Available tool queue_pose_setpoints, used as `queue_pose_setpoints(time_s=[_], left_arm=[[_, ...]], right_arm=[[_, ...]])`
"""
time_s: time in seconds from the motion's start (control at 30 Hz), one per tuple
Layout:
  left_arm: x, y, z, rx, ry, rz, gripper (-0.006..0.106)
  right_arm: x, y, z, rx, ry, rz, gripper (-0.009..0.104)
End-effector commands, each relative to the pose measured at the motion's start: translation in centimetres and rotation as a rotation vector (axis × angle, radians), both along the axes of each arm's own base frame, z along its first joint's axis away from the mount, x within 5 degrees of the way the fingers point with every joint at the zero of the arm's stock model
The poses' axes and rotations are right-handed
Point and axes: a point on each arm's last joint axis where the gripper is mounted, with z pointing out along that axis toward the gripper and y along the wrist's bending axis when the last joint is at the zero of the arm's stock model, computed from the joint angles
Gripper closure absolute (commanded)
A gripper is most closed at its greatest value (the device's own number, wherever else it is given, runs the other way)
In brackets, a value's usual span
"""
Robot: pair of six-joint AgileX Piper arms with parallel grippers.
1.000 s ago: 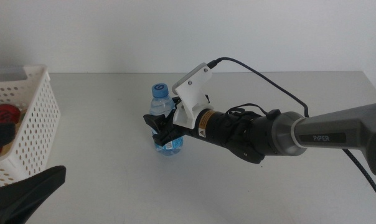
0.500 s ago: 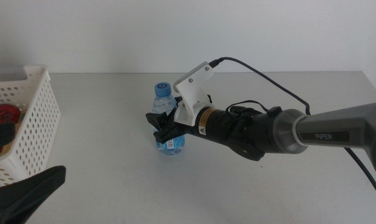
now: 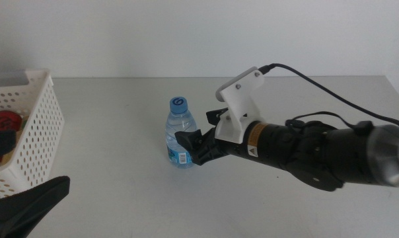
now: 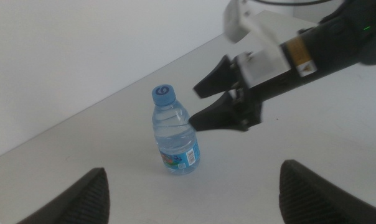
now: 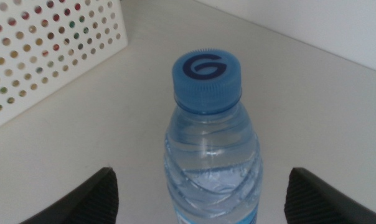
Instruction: Use arms to grab the bottles and put them into the dustbin to the left of the table.
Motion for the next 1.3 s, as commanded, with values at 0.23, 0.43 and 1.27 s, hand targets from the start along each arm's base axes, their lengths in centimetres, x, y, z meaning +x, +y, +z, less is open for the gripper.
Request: queue_pose_setpoints(time_s=[0.23,0.43,1.27], left_arm=[[0.1,-0.1,1.4,-0.066,-0.065,-0.001,0.007],[0.1,-0.1,1.4,-0.066,-0.065,-0.001,0.007],[0.1,-0.1,1.4,-0.066,-0.065,-0.001,0.007]], right_arm=[[-7.8,-5.8,8.7,0.163,-0.113,-0.017,0.020],[-10.4,-8.8,10.9,0.110,-0.084,-0.111,0.020],[-16.8,-14.1,14.2,-0.019,-0.087,-0.148,0.020]])
